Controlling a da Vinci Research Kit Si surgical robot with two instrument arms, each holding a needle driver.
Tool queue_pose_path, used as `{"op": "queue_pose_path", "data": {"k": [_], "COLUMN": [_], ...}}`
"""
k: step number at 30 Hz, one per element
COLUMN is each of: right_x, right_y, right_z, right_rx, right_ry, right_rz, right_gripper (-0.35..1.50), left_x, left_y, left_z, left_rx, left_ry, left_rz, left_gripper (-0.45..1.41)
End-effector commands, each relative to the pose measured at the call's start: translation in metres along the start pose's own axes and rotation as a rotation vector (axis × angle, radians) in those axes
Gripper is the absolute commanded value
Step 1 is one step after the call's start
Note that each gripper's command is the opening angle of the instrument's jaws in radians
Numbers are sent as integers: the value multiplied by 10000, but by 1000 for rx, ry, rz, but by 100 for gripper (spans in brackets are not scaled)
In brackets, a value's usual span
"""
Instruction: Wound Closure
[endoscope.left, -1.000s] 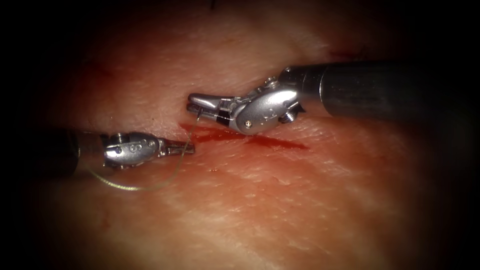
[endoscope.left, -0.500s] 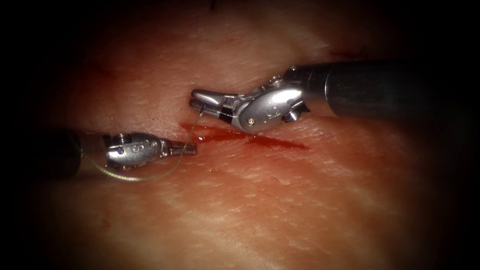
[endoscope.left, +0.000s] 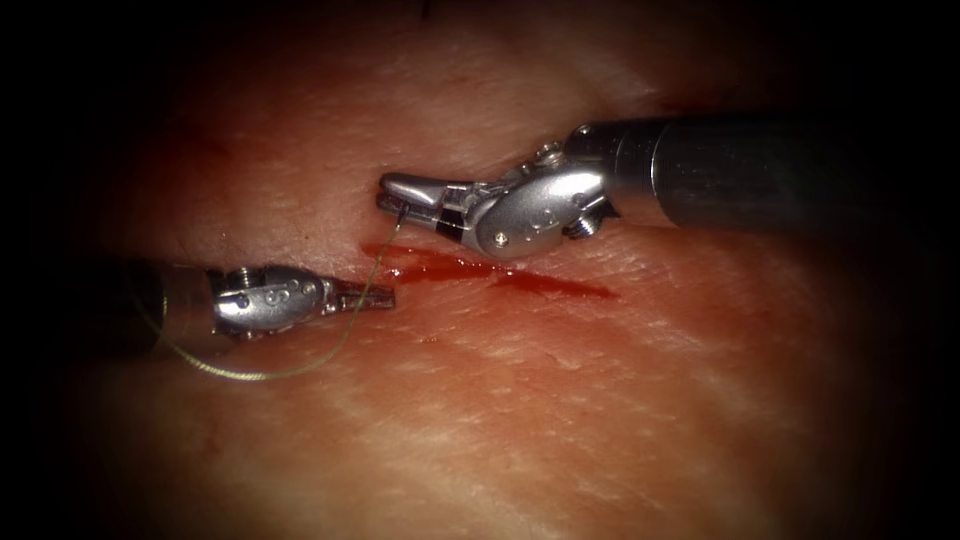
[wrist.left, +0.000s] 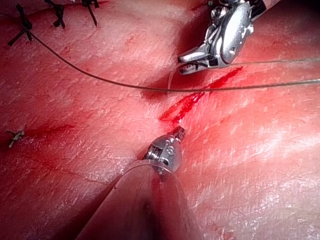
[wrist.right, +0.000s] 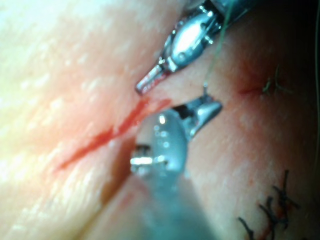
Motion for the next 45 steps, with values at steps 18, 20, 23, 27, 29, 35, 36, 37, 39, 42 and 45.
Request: {"op": "queue_pose_path", "data": {"k": [18,20,23,27,29,35,36,37,39,42,45], "right_x": [-25,-27,-29,-30,-30,-31,-31,-31,-31,-30,-29], "right_y": [13,15,17,22,23,25,26,26,25,25,24], "right_z": [10,9,8,8,8,8,9,9,11,15,20], "right_rx": [-47,-58,-70,-81,-82,-65,-61,-58,-46,-25,-3], "right_ry": [-98,-117,-137,-154,-154,-133,-128,-123,-105,-86,-70], "right_rz": [329,369,394,414,426,304,275,257,221,180,169], "right_gripper": [-35,-35,-35,-35,-35,-35,-35,-35,-35,-35,-35], "left_x": [-5,-5,-5,-5,-5,-5,-5,-5,-5,-5,-5], "left_y": [3,4,4,4,4,4,4,4,4,4,4], "left_z": [7,7,7,7,7,7,7,7,7,7,7], "left_rx": [-4,-4,-4,-4,-4,-4,-4,-4,-4,-4,-4], "left_ry": [0,0,-3,-3,-3,-3,-3,-3,-3,-3,-3], "left_rz": [-1,-1,-1,-1,-1,-1,-1,-1,-1,-1,-1], "left_gripper": [-37,-37,-39,-39,-39,-39,-39,-39,-41,-41,-41]}}
